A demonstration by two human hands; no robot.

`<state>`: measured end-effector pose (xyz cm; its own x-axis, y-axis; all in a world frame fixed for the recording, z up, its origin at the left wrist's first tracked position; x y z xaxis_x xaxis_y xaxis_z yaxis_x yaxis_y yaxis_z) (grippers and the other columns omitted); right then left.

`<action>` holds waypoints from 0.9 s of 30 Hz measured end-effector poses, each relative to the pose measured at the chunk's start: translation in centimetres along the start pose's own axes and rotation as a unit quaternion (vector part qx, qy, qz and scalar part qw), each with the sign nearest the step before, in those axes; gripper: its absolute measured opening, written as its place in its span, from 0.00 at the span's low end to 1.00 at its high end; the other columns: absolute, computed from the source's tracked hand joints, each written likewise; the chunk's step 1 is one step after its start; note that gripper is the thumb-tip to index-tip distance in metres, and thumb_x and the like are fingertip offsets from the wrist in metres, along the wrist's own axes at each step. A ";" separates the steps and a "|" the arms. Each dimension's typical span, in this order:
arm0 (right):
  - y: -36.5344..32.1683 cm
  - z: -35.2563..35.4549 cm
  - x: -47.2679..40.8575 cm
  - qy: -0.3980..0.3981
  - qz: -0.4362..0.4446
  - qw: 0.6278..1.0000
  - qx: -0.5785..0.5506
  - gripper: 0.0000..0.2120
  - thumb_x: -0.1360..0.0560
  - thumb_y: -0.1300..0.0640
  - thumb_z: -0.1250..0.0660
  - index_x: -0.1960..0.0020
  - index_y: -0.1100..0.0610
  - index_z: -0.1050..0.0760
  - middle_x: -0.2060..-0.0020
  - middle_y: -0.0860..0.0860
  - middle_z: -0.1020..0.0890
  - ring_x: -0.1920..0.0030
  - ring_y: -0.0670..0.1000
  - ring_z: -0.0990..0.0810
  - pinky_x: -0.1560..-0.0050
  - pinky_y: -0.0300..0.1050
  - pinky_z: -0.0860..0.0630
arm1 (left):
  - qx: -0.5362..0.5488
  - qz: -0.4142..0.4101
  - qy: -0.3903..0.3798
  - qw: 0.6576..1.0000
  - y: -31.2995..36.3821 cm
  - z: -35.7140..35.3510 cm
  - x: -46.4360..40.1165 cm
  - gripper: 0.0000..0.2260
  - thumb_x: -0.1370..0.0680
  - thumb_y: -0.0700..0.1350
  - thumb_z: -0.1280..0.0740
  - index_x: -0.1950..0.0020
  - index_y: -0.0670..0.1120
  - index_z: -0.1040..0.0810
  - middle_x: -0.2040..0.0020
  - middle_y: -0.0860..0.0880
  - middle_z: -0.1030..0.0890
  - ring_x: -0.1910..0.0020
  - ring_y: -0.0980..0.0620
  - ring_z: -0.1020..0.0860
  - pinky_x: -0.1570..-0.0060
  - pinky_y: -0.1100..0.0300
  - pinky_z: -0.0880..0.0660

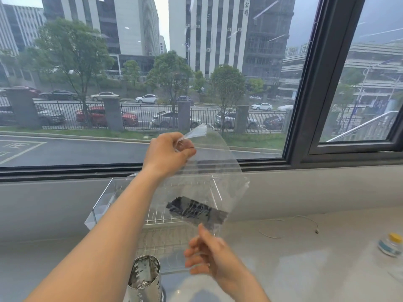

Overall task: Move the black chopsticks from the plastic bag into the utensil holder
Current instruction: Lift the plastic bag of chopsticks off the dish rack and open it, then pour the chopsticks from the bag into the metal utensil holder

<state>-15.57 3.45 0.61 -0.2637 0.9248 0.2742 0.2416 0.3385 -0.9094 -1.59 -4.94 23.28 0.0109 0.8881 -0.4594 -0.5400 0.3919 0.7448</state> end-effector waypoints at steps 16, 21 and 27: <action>-4.5 0.0 -5.5 0.050 0.187 0.844 -0.500 0.33 0.45 0.49 0.14 0.43 0.58 0.18 0.48 0.57 0.15 0.45 0.57 0.18 0.31 0.55 0.28 | 0.214 0.069 0.002 0.974 -4.5 4.5 2.3 0.05 0.25 0.45 0.25 0.50 0.48 0.16 0.54 0.49 0.12 0.61 0.54 0.14 0.59 0.59 0.18; -5.0 0.3 -6.4 0.059 0.183 0.863 -0.467 0.05 0.25 0.56 0.29 0.52 0.56 0.17 0.57 0.54 0.13 0.57 0.54 0.13 0.43 0.55 0.21 | 0.214 0.118 0.041 0.969 -10.1 6.0 4.0 0.07 0.25 0.45 0.24 0.50 0.44 0.16 0.55 0.43 0.13 0.59 0.49 0.15 0.51 0.49 0.17; -4.3 1.7 -8.2 0.145 0.185 0.900 -0.366 0.12 0.30 0.63 0.25 0.48 0.59 0.23 0.57 0.56 0.17 0.57 0.55 0.17 0.44 0.56 0.20 | 0.179 0.174 0.088 0.964 -16.6 6.8 6.1 0.19 0.27 0.47 0.23 0.37 0.50 0.22 0.46 0.49 0.14 0.48 0.50 0.16 0.52 0.58 0.21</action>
<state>-16.01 -5.89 1.74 0.1909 0.9683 0.1613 0.8421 -0.0772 -0.5338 13.20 -4.36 11.43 -0.2789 0.9384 -0.2039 -0.1596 0.1641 0.9735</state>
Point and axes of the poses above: each hand's wrist, its own x-axis away from the middle knuckle, its own z-axis out of the back of the hand, y = z × x, the point moved 6 cm from there along -x, towards the middle knuckle
